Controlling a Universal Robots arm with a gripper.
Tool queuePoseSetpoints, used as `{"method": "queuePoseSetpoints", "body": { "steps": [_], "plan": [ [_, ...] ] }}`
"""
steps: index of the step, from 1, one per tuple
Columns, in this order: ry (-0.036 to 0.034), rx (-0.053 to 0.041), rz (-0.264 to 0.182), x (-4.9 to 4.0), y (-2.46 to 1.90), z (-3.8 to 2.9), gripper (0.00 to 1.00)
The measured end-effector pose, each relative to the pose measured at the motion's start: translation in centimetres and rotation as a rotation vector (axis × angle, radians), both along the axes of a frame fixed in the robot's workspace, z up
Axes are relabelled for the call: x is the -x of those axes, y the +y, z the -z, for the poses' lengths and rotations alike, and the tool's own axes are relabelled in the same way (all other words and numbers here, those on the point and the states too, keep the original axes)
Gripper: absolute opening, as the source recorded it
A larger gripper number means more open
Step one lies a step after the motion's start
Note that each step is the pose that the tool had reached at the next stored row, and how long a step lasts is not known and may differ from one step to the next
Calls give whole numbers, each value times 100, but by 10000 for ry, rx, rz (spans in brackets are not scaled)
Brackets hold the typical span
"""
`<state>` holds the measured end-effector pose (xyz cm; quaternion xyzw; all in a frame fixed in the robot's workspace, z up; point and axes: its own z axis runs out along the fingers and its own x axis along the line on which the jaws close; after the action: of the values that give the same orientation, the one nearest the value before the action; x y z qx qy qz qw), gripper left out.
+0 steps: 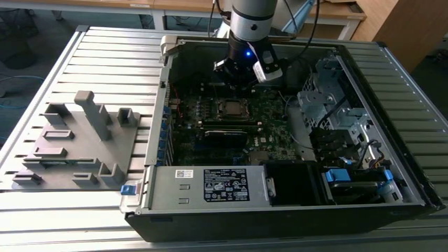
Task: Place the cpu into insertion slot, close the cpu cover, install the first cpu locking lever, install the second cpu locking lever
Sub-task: 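Close the cpu cover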
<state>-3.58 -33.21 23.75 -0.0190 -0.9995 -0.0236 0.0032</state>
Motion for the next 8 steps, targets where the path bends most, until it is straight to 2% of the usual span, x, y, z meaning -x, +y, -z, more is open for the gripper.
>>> {"method": "queuePoseSetpoints", "body": {
  "steps": [8],
  "plan": [
    [-84,57,1,1,-1,37,10]
  ]
}}
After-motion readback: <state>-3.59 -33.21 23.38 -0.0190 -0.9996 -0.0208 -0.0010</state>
